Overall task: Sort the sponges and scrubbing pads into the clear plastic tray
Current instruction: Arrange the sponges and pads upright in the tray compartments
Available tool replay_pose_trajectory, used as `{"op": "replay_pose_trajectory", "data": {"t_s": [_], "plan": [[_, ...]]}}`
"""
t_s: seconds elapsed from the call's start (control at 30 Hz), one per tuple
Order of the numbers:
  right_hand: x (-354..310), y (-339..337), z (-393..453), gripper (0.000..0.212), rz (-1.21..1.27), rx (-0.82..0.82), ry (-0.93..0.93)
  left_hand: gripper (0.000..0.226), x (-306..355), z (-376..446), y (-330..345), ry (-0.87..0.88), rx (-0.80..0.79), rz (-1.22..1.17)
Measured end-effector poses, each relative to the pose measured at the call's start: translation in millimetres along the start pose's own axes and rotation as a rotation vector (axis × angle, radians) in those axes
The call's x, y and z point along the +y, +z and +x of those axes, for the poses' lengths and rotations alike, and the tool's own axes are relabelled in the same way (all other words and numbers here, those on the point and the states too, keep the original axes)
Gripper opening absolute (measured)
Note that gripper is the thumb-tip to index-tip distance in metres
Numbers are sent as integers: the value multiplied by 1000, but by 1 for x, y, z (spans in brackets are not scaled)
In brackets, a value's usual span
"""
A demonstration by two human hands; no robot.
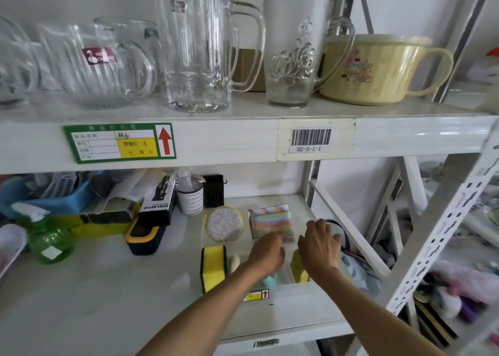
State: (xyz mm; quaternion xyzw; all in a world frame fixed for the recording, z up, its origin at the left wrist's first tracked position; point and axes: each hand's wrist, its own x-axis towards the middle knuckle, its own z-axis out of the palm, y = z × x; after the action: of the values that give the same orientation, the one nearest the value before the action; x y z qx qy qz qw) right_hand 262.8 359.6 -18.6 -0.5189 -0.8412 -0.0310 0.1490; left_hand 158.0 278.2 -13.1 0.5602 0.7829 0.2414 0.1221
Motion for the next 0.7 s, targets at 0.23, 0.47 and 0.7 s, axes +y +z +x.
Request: {"op": "replay_pose_trajectory", "data": {"t_s": [0.23, 0.47, 0.7], "plan": [[9, 0, -11, 26, 71, -209, 50, 53, 15, -2, 27, -123, -200, -271], [-5, 9, -16, 22, 170, -121, -99, 61, -1, -1, 32, -216, -141, -399], [-9, 14, -21, 19, 190, -126, -139, 32, -6, -8, 33, -220, -162, -347]]}}
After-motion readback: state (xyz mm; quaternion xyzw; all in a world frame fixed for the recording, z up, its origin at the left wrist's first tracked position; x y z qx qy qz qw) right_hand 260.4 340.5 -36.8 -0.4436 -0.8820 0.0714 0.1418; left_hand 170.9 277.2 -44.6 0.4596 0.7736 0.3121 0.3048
